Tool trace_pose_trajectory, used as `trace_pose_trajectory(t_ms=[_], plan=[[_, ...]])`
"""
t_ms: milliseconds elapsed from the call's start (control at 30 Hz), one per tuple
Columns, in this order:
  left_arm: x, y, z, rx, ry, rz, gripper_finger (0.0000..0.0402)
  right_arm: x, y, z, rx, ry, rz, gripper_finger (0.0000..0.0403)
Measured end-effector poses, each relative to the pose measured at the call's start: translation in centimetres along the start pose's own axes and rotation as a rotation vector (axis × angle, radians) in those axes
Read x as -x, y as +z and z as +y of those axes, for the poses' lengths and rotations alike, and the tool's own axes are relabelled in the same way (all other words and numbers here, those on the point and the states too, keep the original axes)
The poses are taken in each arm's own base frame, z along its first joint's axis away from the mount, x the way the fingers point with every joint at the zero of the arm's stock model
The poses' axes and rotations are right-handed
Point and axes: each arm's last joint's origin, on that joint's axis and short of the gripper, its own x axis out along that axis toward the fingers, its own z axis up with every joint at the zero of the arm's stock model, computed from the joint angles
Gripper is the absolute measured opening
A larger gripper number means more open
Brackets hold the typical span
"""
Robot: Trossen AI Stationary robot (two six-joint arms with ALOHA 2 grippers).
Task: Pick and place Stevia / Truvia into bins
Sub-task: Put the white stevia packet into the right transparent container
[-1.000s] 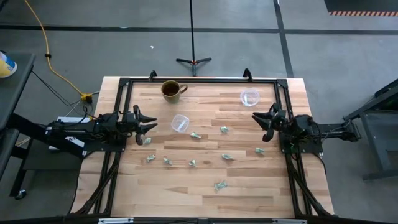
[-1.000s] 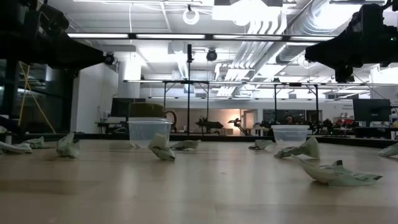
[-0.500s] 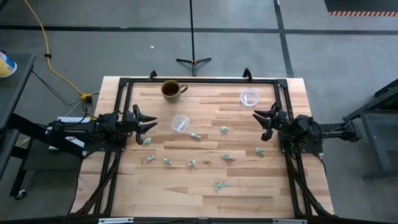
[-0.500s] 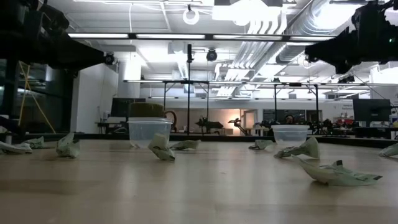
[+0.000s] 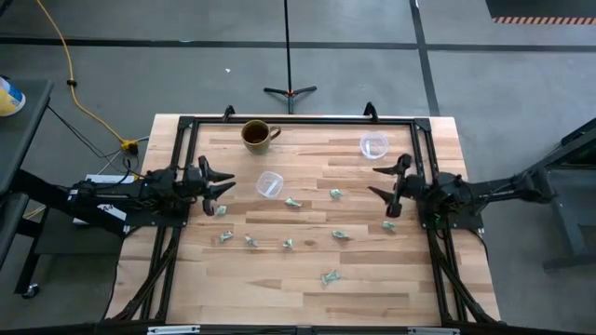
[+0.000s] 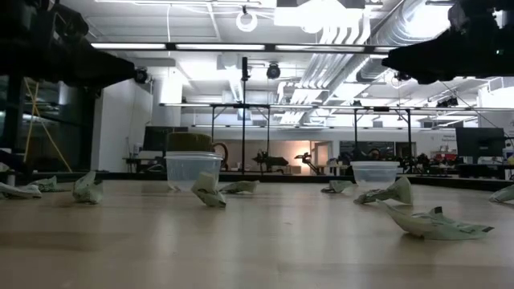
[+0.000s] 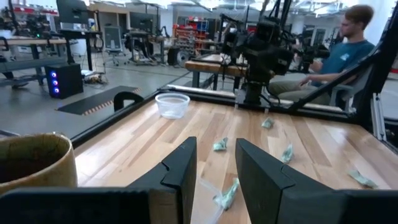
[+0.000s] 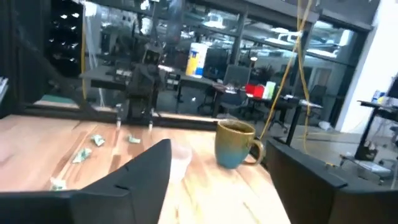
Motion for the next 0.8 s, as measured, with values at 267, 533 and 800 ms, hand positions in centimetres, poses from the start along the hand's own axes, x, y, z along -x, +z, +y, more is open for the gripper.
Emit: trace_pose_trajectory(t_ms=[267, 533, 800], plan=[[0.0, 0.1, 0.3, 0.003, 0.090, -0.016, 0.0145, -2.4, 2.5, 0.3, -0.027, 0.066, 0.335, 0.0263], [0.0, 0.1, 0.3, 0.003, 0.110, -0.016, 0.0145, -3.1, 4.4, 0.5, -0.260, 0.133, 0.747, 0.0259], [0.0, 0.1, 0.3, 0.002, 0.121, -0.015, 0.0145, -2.6, 2.4, 2.2, -0.374, 0.132, 1.090, 0.0259]])
